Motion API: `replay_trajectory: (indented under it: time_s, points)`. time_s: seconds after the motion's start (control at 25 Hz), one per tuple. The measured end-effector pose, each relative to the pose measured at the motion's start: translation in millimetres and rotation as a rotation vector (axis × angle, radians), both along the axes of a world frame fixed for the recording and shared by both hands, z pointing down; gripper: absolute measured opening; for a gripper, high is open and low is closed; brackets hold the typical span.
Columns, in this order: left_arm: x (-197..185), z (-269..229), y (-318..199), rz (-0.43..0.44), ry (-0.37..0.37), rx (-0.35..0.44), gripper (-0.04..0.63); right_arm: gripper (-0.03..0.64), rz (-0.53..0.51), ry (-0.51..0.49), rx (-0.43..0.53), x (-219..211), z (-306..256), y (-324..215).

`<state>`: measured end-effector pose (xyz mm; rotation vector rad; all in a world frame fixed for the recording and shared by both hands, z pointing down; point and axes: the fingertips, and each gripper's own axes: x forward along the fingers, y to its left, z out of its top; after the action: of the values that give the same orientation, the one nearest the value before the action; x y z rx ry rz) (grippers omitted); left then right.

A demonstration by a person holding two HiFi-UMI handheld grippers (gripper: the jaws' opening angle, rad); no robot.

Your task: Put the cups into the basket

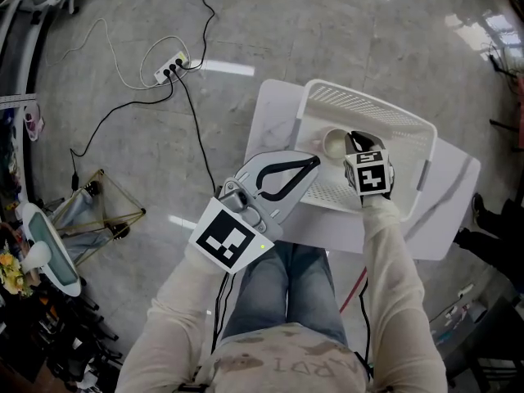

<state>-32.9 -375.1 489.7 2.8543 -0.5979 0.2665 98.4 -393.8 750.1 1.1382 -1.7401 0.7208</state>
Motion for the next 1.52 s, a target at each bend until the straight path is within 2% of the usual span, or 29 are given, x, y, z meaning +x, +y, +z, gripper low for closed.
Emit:
replay_trajectory:
  time_s: [0.08,0.28,0.52,0.76,0.88,1.12,1.28,1.4,1.52]
  points:
    - [1,-9,2,-0.003,0.003,0.014,0.000,0.023,-0.006,-0.013,0.034,-3,-20,-1]
    - [13,-43,10,-0.017,0.030,0.049,0.000,0.023,-0.019,-0.098,0.140,-11,-84,-2]
    - [34,-98,36,-0.019,0.058,0.093,0.000,0.023,-0.059,-0.263,0.303,-26,-201,24]
    - [59,-153,66,-0.035,0.089,0.115,0.000,0.025,-0.085,-0.413,0.525,-20,-335,76]
    - [69,-181,80,-0.031,0.103,0.156,0.000,0.025,-0.069,-0.475,0.638,-13,-388,104]
    - [89,-206,123,-0.038,0.092,0.147,0.000,0.025,-0.056,-0.554,0.782,-4,-448,163]
    - [100,-223,154,-0.027,0.085,0.163,0.000,0.025,-0.057,-0.599,0.830,-2,-474,194]
    - [102,-230,170,-0.060,0.078,0.132,0.000,0.025,-0.062,-0.636,0.858,-2,-488,213]
    - [102,-237,183,-0.073,0.079,0.140,0.000,0.025,-0.080,-0.659,0.887,-4,-499,224]
